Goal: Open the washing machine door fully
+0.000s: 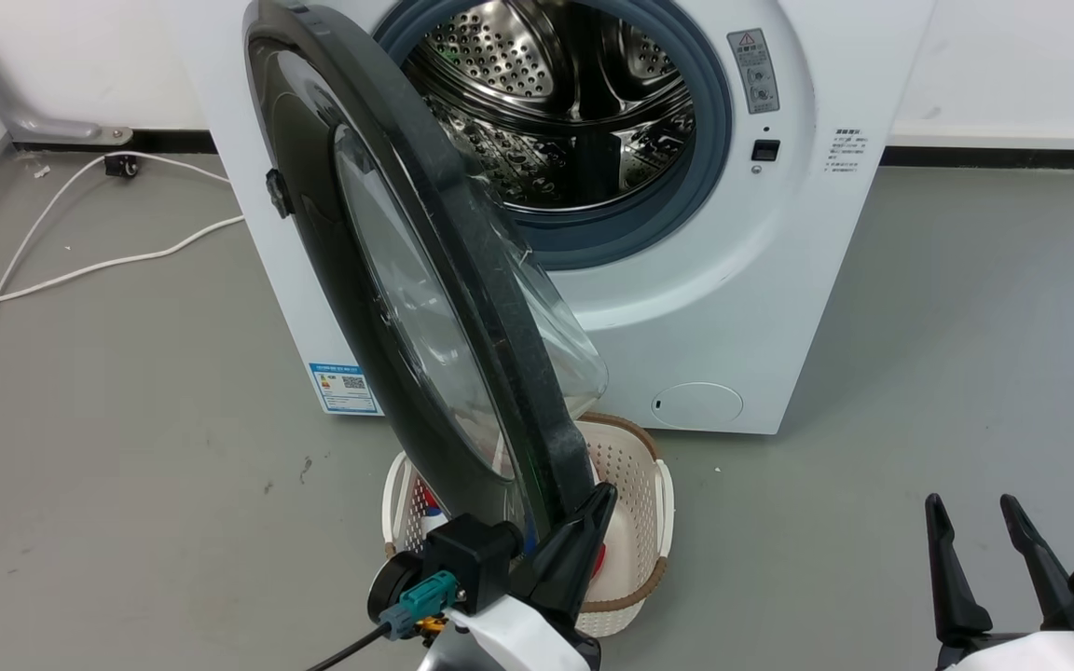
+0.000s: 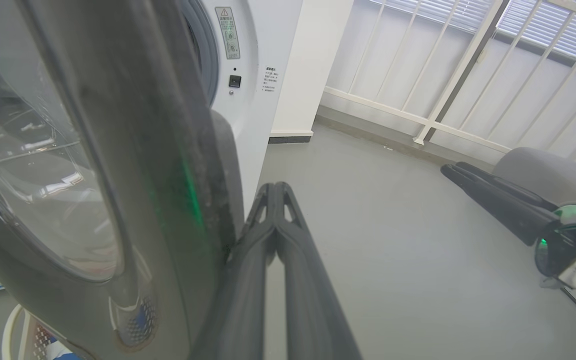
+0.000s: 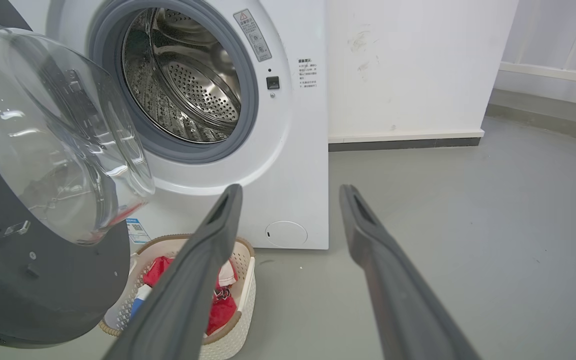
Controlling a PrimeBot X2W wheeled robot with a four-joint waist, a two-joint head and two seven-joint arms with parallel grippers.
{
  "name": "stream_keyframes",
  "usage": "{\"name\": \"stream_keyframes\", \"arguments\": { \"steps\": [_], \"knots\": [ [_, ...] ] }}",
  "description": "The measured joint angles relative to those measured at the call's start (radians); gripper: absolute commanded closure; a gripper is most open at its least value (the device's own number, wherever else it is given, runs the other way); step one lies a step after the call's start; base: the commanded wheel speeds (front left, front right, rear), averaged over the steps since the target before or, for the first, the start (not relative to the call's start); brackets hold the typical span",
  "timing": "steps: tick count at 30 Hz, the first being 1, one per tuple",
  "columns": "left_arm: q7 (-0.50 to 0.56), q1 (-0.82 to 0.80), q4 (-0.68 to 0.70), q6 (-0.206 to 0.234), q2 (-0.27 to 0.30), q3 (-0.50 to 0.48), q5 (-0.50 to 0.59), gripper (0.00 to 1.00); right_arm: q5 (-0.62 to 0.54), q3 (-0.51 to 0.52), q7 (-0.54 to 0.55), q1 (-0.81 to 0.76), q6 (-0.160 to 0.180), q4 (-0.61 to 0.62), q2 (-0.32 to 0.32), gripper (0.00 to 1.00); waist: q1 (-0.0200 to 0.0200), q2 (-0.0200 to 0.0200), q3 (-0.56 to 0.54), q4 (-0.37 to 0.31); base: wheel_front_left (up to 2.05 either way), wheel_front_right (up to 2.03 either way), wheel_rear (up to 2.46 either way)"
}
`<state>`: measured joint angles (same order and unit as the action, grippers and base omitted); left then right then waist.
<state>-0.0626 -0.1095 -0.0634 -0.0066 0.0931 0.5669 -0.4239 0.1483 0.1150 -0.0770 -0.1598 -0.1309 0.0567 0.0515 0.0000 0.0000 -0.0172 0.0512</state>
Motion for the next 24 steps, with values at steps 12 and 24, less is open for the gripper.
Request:
{"name": "stream_keyframes", "arguments": {
  "steps": [12,24],
  "knots": [
    [-0.037,-0.018,-0.044,0.002,-0.002,0.006,0.005,1.00,0.009,0.002,0.004,0.003,0.000,-0.008,0.000,0.00,0.0000,0.0000,0.000,0.004,0.00,0.00,0.00],
    [-0.047,0.023,0.022,0.032,0.025,0.008,0.011,1.00,0.014,0.007,0.005,0.002,0.000,-0.015,0.000,0.00,0.0000,0.0000,-0.006,0.043,0.00,0.00,0.00]
  ]
}}
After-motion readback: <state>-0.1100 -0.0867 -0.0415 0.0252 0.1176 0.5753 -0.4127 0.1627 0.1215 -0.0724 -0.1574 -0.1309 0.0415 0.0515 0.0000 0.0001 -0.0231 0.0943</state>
